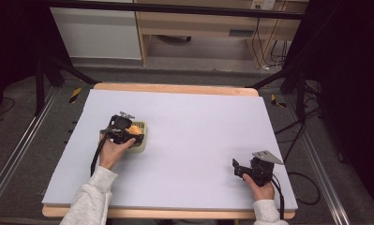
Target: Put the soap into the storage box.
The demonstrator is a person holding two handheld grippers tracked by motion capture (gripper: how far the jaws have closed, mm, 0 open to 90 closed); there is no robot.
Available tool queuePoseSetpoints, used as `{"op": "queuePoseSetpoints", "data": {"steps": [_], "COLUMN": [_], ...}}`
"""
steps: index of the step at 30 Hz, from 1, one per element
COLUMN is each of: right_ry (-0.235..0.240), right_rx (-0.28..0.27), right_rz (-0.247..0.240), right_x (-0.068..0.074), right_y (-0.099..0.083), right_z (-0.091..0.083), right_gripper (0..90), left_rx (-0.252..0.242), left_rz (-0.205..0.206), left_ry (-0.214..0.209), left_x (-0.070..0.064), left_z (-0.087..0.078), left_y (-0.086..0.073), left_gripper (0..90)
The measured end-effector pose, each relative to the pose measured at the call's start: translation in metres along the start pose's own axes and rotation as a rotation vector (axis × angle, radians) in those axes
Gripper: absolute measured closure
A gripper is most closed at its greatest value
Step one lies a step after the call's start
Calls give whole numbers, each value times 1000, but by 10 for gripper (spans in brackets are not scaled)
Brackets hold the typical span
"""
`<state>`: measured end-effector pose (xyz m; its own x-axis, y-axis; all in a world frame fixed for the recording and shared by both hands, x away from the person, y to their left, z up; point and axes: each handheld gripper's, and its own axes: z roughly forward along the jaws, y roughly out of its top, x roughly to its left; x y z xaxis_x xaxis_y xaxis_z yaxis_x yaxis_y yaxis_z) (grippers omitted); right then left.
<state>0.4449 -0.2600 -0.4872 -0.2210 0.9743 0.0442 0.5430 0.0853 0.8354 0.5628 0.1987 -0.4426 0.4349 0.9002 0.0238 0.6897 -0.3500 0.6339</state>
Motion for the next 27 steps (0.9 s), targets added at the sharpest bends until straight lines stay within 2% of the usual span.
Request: {"op": "queuePoseSetpoints", "data": {"steps": [7,12,27], "right_ry": [-1,0,2], "right_rx": [2,1,-4], "right_rz": [0,-1,4], "right_x": [0,0,0], "right_y": [0,0,0], "right_z": [0,0,-1], "right_gripper": [52,52,52], "left_rx": [-11,-22,-120], "left_rz": [5,12,5], "left_ry": [13,19,3], "left_x": [-1,-3,-9], "left_z": [1,-2,-29], "left_y": [-1,0,-3], "left_gripper": [230,177,175]}}
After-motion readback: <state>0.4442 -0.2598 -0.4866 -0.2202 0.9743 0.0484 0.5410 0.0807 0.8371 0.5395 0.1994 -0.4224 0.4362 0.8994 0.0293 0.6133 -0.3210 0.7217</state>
